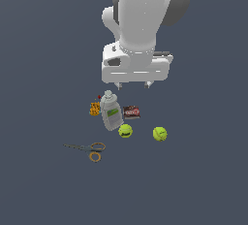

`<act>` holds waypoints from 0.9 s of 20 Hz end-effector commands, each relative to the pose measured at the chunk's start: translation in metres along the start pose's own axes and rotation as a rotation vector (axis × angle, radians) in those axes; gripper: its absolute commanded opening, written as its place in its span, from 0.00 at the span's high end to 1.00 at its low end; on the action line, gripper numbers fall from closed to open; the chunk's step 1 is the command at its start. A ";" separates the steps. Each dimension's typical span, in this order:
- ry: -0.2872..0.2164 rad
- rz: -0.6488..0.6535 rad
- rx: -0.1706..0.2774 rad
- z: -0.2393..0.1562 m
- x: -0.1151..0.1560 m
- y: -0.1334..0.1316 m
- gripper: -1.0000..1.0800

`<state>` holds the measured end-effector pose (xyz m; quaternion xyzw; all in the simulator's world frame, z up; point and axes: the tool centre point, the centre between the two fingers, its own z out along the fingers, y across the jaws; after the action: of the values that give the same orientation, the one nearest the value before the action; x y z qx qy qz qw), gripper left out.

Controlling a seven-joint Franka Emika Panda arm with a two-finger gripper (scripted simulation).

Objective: Pick up a designated object from a clutter of objects.

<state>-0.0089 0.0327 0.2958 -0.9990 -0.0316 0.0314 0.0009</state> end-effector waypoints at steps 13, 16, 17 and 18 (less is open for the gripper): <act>0.014 -0.056 -0.024 -0.008 0.005 0.003 0.04; 0.013 -0.047 -0.022 -0.005 0.006 0.003 0.04; 0.014 -0.041 -0.021 -0.003 0.007 0.003 0.04; 0.015 -0.035 -0.021 -0.001 0.008 0.004 0.04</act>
<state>-0.0014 0.0299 0.2992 -0.9983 -0.0530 0.0236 -0.0089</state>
